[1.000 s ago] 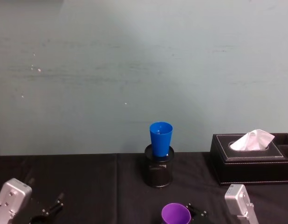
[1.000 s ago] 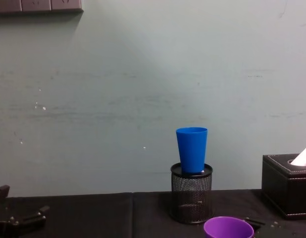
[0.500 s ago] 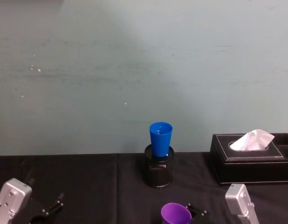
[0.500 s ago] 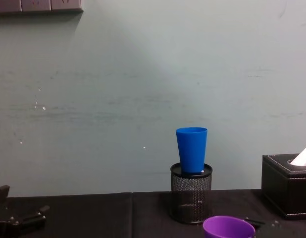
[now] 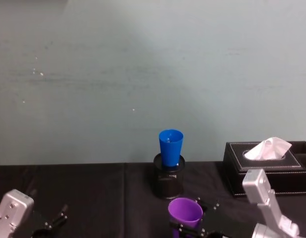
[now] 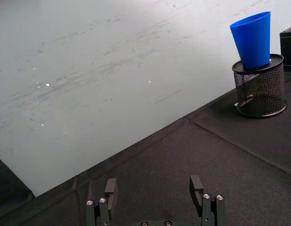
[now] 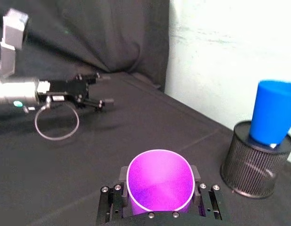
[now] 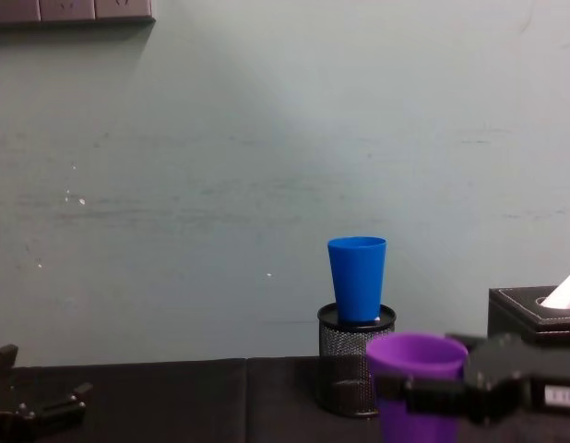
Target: Pick up one cup with a gripper and tap it against the other cup.
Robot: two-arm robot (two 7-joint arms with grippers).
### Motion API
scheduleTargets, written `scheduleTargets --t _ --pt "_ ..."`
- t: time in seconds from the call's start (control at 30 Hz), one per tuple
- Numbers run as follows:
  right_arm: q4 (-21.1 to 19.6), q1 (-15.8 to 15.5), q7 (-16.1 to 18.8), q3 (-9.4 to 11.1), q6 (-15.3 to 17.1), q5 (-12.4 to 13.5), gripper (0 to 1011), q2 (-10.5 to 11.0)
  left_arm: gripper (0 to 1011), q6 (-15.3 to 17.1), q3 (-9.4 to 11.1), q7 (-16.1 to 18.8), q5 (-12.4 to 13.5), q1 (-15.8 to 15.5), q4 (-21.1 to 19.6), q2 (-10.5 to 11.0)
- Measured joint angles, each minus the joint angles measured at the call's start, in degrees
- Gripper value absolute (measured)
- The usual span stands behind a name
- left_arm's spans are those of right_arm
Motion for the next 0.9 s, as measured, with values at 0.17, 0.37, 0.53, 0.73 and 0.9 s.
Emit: scheduleTargets --t 0.17,0.37,0.53,0.73,0.9 --pt "-3.34 1.13 0.03 0.23 3.75 1.52 735 1.55 1000 0.00 0.00 0.00 0.00 0.00 0.00 0.00" --pt "-5.32 3.30 0.25 -0.06 6.64 2.84 735 2.65 1000 0.00 0.00 0.00 0.00 0.00 0.00 0.00" --pt "-5.84 3.92 0.23 -0.18 7.18 4.07 735 2.69 1000 0.00 0.00 0.00 0.00 0.00 0.00 0.00" --pt "-6.44 3.54 -0.55 -0.16 6.68 5.49 735 2.92 1000 0.00 0.00 0.00 0.00 0.00 0.00 0.00" --pt "-6.55 3.35 -0.79 -0.12 6.48 5.67 735 2.97 1000 0.00 0.00 0.00 -0.01 0.00 0.00 0.00"
